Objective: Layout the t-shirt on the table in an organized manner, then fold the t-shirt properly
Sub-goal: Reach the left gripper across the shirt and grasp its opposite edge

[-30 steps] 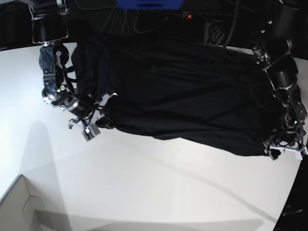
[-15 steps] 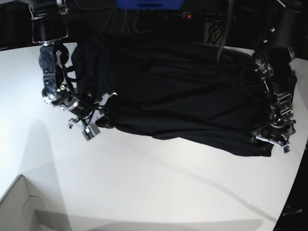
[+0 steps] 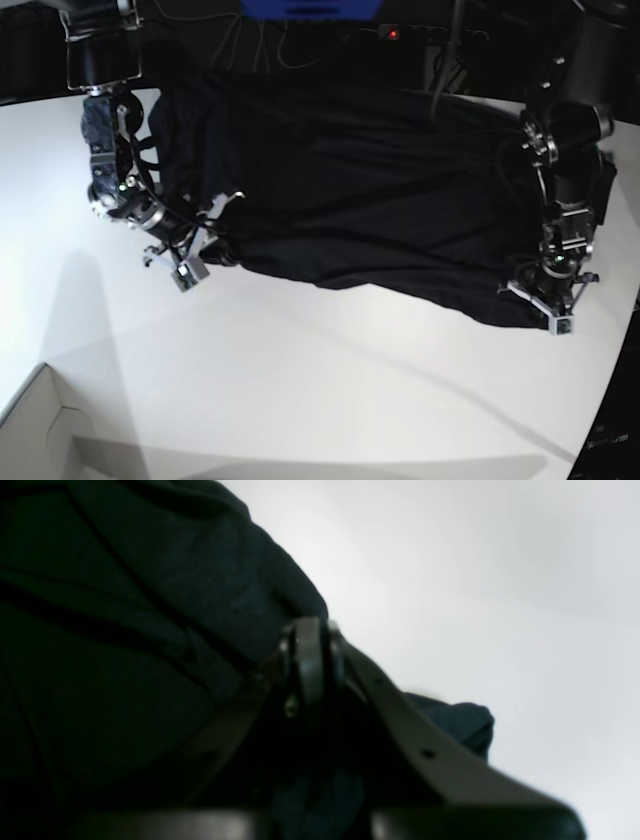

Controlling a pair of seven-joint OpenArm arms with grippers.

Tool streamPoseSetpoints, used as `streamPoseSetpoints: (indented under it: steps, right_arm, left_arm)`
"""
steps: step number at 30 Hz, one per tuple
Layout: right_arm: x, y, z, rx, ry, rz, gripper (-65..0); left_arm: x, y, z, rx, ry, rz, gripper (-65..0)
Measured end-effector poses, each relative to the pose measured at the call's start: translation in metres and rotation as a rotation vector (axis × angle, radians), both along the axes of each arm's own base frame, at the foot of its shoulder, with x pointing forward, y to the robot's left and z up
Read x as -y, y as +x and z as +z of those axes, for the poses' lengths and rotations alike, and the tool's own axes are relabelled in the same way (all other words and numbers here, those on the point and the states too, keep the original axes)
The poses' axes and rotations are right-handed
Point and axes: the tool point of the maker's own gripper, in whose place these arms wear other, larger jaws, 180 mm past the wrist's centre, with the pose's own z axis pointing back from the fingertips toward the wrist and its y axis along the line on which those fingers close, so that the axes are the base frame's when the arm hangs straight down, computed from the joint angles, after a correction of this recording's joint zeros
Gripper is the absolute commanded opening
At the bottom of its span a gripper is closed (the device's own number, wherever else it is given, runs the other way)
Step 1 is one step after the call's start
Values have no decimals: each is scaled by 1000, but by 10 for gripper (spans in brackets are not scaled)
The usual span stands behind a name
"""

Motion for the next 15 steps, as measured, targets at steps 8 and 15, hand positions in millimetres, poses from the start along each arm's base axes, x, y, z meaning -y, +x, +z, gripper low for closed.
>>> streamPoseSetpoints:
  steps: [8, 15]
  right_arm:
    - [0, 0, 0, 0, 0, 0, -650]
    - [0, 0, 0, 0, 0, 0, -650]
  left_arm:
    - [-5, -1, 1, -3, 7, 4, -649]
    - [-16, -4, 10, -14, 31, 33, -580]
